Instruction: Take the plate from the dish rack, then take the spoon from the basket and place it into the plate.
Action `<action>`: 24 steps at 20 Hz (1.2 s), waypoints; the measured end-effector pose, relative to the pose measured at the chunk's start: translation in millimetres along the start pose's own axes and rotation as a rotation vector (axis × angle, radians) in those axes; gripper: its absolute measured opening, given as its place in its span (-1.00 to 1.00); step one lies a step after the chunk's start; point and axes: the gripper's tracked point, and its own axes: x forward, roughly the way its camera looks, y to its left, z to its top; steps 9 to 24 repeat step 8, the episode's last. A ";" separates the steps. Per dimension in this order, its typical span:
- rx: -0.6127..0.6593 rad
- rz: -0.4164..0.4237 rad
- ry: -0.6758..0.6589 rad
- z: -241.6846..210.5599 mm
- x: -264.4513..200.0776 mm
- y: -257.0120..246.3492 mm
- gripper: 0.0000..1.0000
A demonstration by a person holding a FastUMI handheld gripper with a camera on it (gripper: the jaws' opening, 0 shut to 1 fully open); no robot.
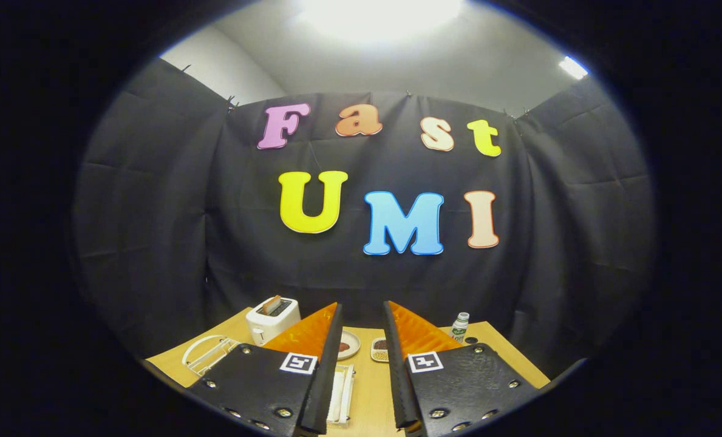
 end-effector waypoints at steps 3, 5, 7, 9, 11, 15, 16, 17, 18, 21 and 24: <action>0.022 -0.023 0.007 -4.6 3.8 -13.3 -0.20; 0.033 -0.040 0.012 -6.7 7.2 -22.6 -0.20; 0.045 -0.056 0.015 -7.2 11.7 -32.4 -0.20; 0.053 -0.065 0.019 -9.6 15.2 -38.0 -0.20; 0.053 -0.065 0.019 -9.6 15.2 -38.0 -0.20; 0.053 -0.065 0.019 -9.6 15.2 -38.0 -0.20; 0.053 -0.065 0.019 -9.6 15.2 -38.0 -0.20; 0.053 -0.065 0.019 -9.6 15.2 -38.0 -0.20; 0.053 -0.065 0.019 -9.6 15.2 -38.0 -0.20; 0.053 -0.065 0.019 -9.6 15.2 -38.0 -0.20; 0.053 -0.065 0.019 -9.6 15.2 -38.0 -0.20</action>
